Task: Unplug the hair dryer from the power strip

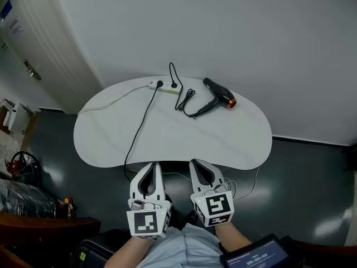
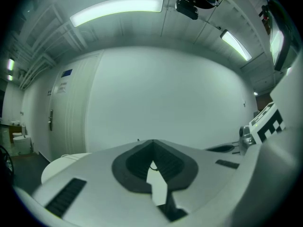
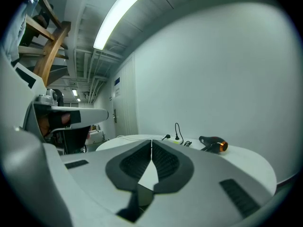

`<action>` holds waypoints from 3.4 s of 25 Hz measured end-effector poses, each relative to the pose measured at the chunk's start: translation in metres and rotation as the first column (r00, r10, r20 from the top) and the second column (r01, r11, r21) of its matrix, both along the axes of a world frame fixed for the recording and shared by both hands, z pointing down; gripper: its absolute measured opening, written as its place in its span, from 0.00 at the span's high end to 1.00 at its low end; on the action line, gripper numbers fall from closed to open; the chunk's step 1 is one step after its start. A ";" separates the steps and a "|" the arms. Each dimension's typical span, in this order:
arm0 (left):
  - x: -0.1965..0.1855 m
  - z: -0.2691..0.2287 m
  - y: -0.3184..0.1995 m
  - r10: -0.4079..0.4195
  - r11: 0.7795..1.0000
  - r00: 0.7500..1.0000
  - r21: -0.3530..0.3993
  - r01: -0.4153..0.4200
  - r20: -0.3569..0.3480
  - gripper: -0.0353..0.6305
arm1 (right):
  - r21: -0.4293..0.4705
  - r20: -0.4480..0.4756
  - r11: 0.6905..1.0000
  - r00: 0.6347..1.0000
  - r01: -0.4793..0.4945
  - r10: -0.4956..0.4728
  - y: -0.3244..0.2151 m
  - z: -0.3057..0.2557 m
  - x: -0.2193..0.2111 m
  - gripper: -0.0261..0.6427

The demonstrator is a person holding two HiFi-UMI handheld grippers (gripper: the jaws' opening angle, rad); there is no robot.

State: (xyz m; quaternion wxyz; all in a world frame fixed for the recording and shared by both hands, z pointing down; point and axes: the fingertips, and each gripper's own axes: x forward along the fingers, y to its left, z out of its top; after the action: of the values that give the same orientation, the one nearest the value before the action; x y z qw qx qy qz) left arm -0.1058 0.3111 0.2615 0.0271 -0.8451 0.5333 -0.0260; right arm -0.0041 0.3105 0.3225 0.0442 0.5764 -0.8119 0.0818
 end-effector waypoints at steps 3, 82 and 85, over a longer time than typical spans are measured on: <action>-0.006 0.004 -0.014 -0.016 1.000 1.000 -0.008 0.016 -0.003 0.95 | -0.015 0.003 1.000 1.000 0.008 -0.008 -0.012 0.006 -0.003 0.96; 0.069 0.021 -0.374 -0.008 0.990 1.000 -0.137 0.007 0.000 0.95 | -0.084 0.033 0.996 0.999 0.037 -0.034 -0.377 0.021 0.060 0.96; 0.066 0.031 -0.385 0.022 0.990 1.000 -0.140 -0.021 0.006 0.95 | -0.098 0.016 0.995 0.999 0.032 -0.031 -0.384 0.029 0.055 0.96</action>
State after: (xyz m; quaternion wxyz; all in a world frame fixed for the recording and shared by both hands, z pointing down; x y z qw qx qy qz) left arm -0.0400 -0.0737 0.2923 -0.0298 -0.8504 0.5212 -0.0660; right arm 0.0508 -0.0731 0.3510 0.0680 0.5599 -0.8162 0.1252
